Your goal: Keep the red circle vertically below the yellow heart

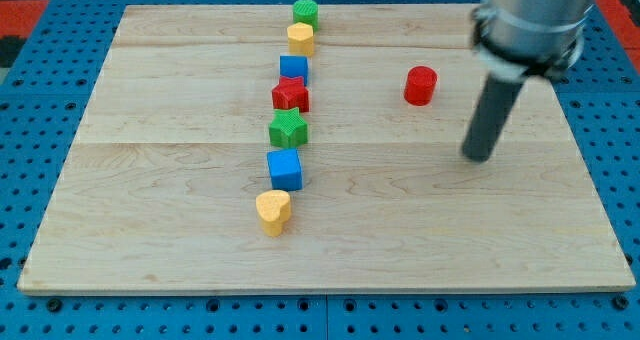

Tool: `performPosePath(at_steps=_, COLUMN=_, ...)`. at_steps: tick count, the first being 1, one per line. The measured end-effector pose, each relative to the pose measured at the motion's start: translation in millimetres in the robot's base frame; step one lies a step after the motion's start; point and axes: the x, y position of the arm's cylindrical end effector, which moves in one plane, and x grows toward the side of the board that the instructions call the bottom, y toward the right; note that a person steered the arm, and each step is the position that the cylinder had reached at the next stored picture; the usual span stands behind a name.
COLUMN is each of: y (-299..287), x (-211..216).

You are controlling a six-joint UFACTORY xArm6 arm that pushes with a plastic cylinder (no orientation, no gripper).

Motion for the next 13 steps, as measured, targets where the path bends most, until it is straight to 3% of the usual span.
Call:
performPosePath(at_steps=1, y=18, x=-70)
performPosePath(at_steps=2, y=-63, x=-89)
performPosePath(at_steps=3, y=-119, x=-39)
performPosePath(at_steps=4, y=-125, x=-10)
performPosePath(at_steps=6, y=-67, x=-147)
performPosePath(at_steps=7, y=-130, x=-161)
performPosePath(at_steps=9, y=-42, x=54)
performPosePath(at_steps=10, y=1, x=-2)
performPosePath(at_steps=12, y=-87, x=-173)
performPosePath(at_steps=13, y=-151, x=-185)
